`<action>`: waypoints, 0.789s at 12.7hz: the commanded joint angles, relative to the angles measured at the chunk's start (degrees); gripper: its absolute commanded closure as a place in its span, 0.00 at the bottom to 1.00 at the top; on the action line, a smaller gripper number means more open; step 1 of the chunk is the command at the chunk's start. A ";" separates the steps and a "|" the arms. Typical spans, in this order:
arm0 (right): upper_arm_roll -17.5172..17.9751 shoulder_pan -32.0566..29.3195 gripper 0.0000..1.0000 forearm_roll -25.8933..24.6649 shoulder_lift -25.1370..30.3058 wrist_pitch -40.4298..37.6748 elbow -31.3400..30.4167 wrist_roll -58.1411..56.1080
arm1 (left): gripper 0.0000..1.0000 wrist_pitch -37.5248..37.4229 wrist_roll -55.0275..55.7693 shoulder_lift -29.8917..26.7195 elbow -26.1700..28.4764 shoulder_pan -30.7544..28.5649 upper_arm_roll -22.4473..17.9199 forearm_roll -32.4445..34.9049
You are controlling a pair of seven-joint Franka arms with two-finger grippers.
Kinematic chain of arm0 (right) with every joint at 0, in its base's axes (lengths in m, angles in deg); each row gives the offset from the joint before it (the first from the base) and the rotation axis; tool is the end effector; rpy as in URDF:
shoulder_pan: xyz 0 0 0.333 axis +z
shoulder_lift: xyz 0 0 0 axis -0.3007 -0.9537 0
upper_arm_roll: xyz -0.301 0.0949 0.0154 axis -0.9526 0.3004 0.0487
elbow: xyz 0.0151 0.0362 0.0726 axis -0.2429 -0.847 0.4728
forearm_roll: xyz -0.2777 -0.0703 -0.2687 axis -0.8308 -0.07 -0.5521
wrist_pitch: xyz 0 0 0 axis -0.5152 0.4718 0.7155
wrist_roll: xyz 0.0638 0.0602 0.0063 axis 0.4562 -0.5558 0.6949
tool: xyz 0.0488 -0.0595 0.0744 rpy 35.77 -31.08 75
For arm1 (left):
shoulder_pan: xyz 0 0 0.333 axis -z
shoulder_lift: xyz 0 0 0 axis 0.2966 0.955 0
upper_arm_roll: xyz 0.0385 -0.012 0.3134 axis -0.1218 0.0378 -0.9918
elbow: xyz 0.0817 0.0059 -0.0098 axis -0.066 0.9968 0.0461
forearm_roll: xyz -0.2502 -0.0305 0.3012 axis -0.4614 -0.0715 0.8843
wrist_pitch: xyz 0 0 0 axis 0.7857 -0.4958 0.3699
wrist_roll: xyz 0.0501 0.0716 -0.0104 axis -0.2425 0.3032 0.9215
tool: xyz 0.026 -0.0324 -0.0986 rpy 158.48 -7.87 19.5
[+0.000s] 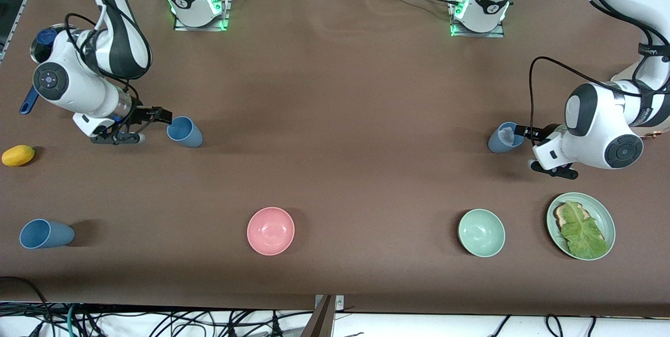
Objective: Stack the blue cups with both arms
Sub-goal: 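Close both grippers around the rims of the two blue cups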
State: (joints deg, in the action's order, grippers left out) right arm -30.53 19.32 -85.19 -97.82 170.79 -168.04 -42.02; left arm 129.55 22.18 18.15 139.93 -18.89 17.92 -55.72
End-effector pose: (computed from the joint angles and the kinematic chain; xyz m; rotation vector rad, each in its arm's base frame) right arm 0.5318 -0.0036 0.2856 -3.1199 -0.0161 0.2594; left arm 0.5838 0.0521 0.2595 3.0169 -0.3264 -0.7181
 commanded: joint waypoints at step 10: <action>1.13 1.60 0.46 0.52 -3.97 -0.60 1.01 6.55 | 1.00 3.18 9.48 2.03 0.98 0.67 1.26 -2.35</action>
State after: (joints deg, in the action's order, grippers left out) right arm -30.22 19.92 -85.08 -101.75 170.77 -167.25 -39.04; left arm 132.56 29.59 20.45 141.17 -18.51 18.76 -56.94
